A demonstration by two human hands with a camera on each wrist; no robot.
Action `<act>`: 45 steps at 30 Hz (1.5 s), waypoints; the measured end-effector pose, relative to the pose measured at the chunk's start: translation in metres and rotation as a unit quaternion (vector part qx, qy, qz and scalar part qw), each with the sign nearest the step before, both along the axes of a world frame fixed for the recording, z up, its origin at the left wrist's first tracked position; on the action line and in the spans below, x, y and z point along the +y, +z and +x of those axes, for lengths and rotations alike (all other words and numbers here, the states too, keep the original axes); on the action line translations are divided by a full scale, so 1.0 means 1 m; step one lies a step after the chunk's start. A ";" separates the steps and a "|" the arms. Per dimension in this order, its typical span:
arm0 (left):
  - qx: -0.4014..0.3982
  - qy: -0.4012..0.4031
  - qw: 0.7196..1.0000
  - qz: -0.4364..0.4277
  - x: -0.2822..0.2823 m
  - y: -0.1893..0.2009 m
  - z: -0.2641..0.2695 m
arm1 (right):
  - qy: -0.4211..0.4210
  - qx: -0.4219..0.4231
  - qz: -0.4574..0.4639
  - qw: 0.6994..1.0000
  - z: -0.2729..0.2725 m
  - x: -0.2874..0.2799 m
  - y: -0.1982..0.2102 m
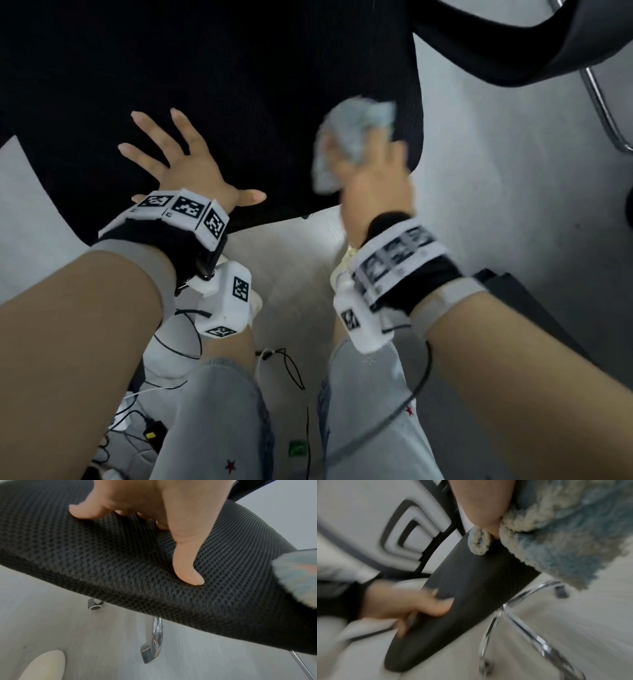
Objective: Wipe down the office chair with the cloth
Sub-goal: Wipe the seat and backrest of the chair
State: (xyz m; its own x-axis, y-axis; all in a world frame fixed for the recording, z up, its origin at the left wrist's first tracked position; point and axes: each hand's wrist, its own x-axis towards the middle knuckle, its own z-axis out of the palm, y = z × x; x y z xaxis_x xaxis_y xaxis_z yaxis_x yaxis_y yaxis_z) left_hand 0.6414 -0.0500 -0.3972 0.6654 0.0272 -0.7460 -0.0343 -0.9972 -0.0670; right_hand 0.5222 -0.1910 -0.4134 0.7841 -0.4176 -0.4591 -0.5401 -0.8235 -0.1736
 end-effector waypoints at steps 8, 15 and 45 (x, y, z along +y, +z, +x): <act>0.010 0.007 1.000 -0.015 0.002 -0.001 0.001 | -0.053 -0.041 -0.011 0.998 0.004 -0.045 0.013; -0.016 0.012 1.000 -0.024 -0.003 -0.001 -0.007 | 0.114 -0.019 0.095 0.989 0.024 0.044 0.021; 0.087 0.114 0.988 -0.056 -0.036 -0.012 0.013 | 0.064 0.036 -0.115 0.991 0.029 -0.002 0.005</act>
State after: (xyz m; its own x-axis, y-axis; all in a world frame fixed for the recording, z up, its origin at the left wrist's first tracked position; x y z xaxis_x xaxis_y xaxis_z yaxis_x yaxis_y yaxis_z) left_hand 0.6543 -0.0855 -0.4089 0.5134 0.0728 -0.8550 0.1900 -0.9813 0.0305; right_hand 0.5512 -0.1925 -0.4079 0.8060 -0.4165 -0.4204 -0.4328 -0.8994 0.0612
